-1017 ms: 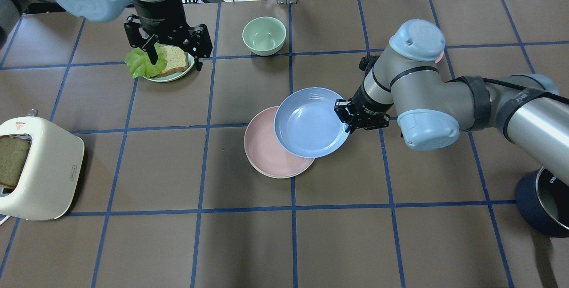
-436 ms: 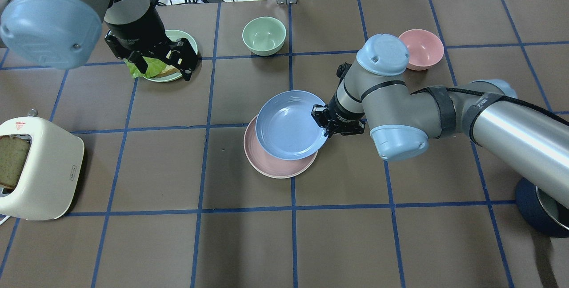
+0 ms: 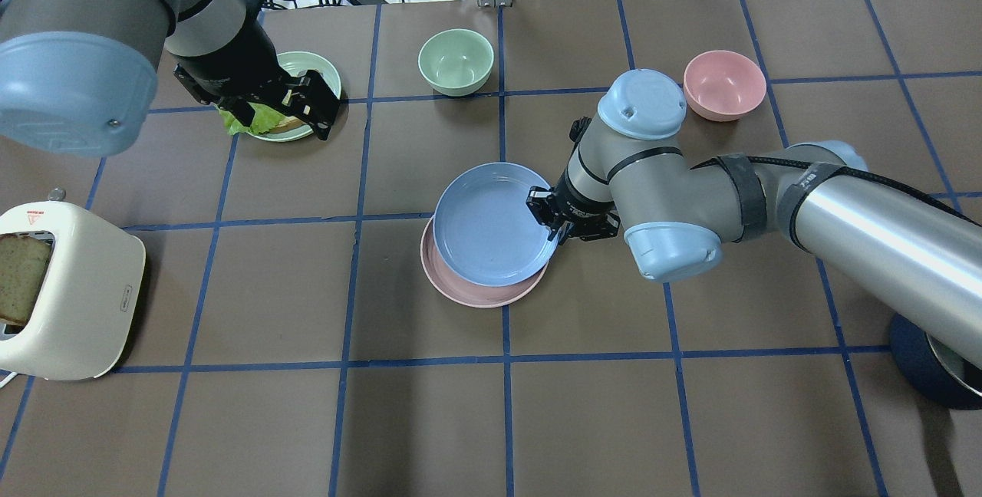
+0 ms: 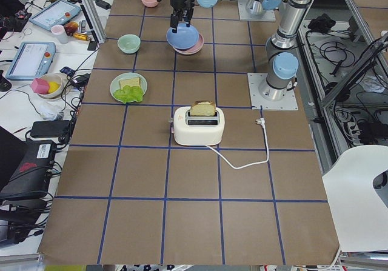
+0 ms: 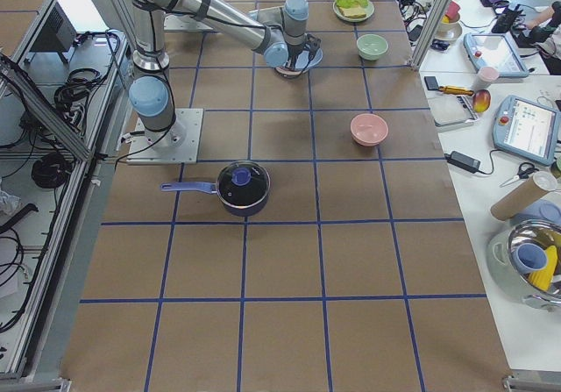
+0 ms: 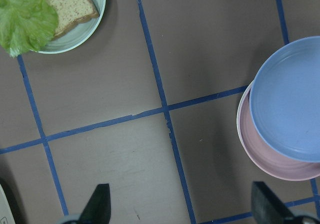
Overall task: Stack three plates with pink and blue
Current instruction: 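Release the blue plate and retract the right gripper away from the stack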
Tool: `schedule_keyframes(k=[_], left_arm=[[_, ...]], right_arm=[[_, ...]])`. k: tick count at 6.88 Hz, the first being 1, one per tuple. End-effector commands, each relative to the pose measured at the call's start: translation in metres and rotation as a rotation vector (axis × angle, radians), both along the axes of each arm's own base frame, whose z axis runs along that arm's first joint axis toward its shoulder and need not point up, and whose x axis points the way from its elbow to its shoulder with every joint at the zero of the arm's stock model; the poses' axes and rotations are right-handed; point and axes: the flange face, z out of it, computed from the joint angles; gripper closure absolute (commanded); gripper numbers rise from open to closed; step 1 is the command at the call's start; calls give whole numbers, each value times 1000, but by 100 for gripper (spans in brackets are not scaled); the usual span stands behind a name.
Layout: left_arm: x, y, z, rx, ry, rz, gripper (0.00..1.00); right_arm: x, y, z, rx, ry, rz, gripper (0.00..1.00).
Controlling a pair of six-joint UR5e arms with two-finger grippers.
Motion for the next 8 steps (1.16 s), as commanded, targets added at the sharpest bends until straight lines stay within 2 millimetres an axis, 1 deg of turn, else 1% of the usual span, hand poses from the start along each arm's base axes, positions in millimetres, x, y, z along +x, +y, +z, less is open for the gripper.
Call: schedule_keyframes(k=[1,2,3,4,5,6,7,8], left_arm=[[2,3,5,-12,5,4,0],[3,2,5,-11,4,7,0],[4,2,5,-12,5,21,0],[5,0,4,-15,4,27,0],[4,-3,2,-18,3,30,0],[5,-5,1,-19,-1,31,0],[5,-5,1,-20,-4,31,0],[5,-5,2,-22,-4,30,0]], right_arm=[[-1,-1,4,-4,4,15,11],[-9,-7,6,-10,8,7,5],[-11,-16,17,-27,14,50,4],[-22,-27,39,-25,85,81,3],[-39,-44,71,-23,122,123,0],[-65,-60,111,0,138,140,0],[-88,-66,160,-7,183,166,0],[-122,-57,198,-10,228,239,0]])
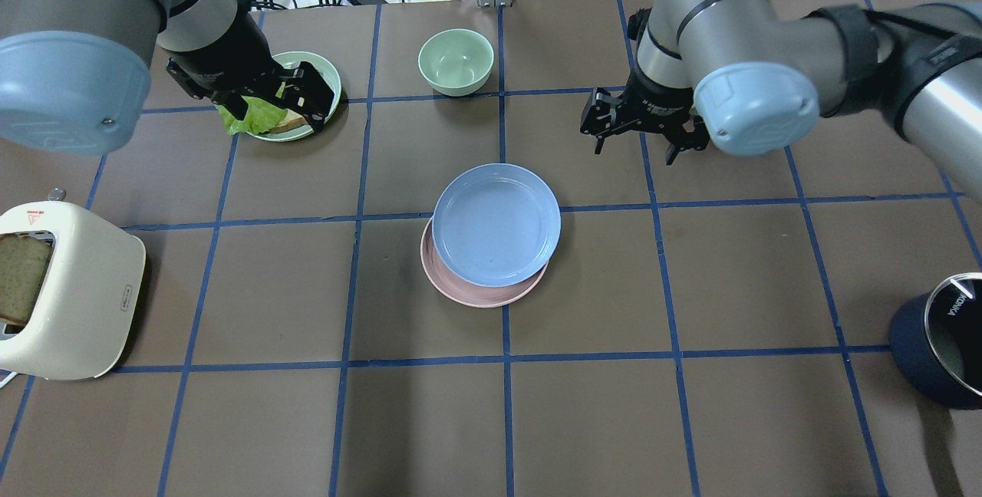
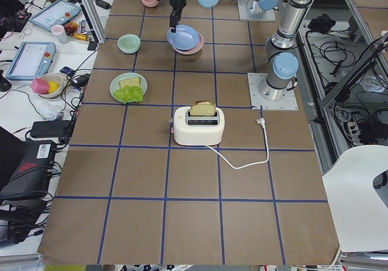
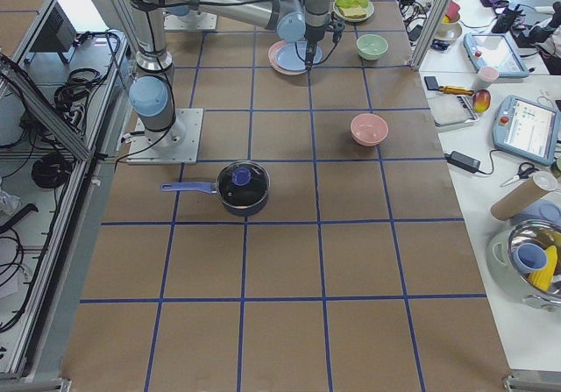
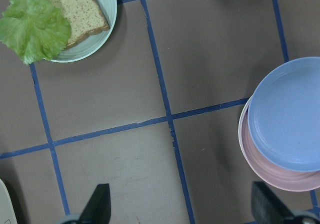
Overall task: Stack three plates with pink and blue
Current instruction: 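Release the blue plate and retract the right gripper away from the stack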
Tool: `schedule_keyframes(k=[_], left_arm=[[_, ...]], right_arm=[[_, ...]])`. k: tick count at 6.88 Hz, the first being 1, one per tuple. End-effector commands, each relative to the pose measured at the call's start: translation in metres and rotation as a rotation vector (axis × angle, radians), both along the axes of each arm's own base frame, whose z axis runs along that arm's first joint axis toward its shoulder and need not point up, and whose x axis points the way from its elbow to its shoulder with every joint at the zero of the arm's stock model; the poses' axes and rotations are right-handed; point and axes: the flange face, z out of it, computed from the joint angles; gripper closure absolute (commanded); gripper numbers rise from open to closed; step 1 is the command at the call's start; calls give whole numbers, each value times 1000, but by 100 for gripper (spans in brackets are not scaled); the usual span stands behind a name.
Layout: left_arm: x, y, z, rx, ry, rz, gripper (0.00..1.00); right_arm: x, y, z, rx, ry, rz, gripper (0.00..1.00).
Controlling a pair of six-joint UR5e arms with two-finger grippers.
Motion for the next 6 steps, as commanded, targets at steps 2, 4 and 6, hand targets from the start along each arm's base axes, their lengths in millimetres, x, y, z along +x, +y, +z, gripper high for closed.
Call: schedule_keyframes(k=[2,4,6], left_arm=[[0,-1,0,-1,-2,-1,0],[1,-1,-1,0,0,0,0],[3,0,-2,2,-1,-1,0]], right_arm=[[-54,48,111,-26,40,80,0],[-53,61,129,-60,30,114,0],[-49,62,126,-62,14,122,0]])
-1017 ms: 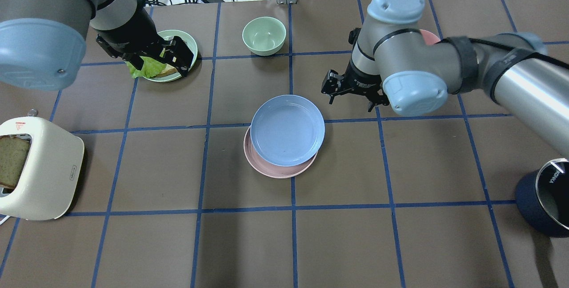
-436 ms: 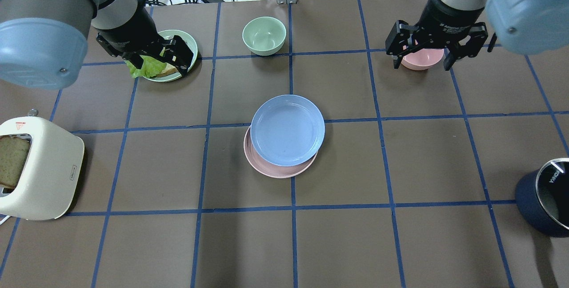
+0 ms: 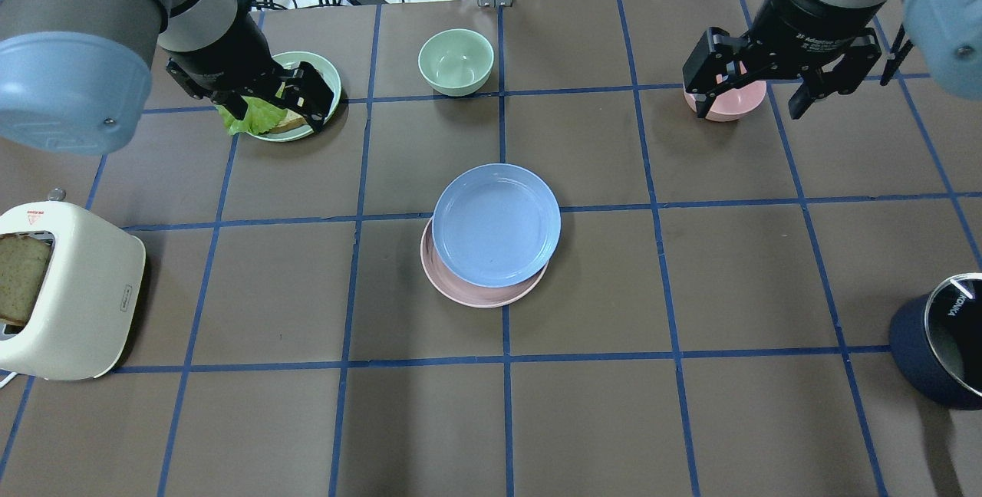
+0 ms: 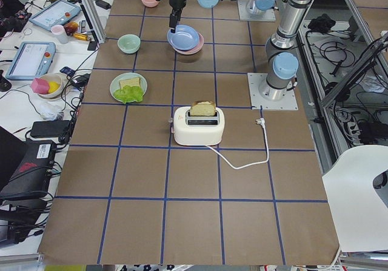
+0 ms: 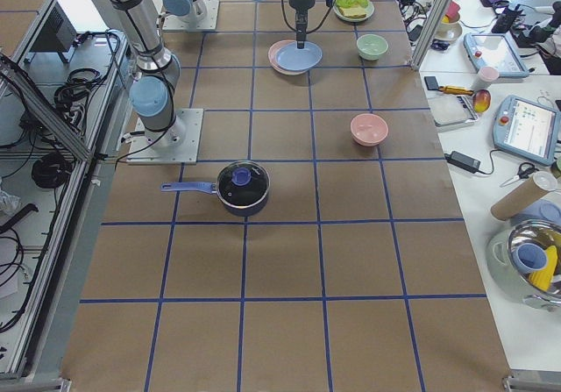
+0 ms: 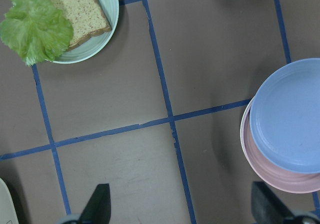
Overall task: Stack three plates with pink and blue
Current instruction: 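Release the blue plate and retract the right gripper away from the stack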
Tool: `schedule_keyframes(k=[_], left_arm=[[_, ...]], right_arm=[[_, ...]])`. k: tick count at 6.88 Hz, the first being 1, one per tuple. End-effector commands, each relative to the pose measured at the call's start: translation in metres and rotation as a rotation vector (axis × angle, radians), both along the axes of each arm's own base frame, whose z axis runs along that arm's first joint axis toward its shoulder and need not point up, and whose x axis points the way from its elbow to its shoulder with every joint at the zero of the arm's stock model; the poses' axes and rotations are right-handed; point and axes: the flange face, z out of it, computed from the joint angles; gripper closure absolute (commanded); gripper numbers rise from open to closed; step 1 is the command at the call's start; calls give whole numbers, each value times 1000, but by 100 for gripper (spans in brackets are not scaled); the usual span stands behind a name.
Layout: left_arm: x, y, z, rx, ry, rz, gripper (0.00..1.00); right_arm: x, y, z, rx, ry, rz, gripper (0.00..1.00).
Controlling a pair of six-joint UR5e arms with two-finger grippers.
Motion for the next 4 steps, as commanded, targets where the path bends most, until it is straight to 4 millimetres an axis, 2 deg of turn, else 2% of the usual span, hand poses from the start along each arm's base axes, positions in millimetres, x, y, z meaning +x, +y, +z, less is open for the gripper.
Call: schedule_keyframes(k=[1,4], left_arm=[[8,0,3,-6,6,16,0],[8,1,0,-2,6,16,0]], right_arm=[[1,1,0,-3,-14,6,0],[3,4,3,-10,-12,10,0]])
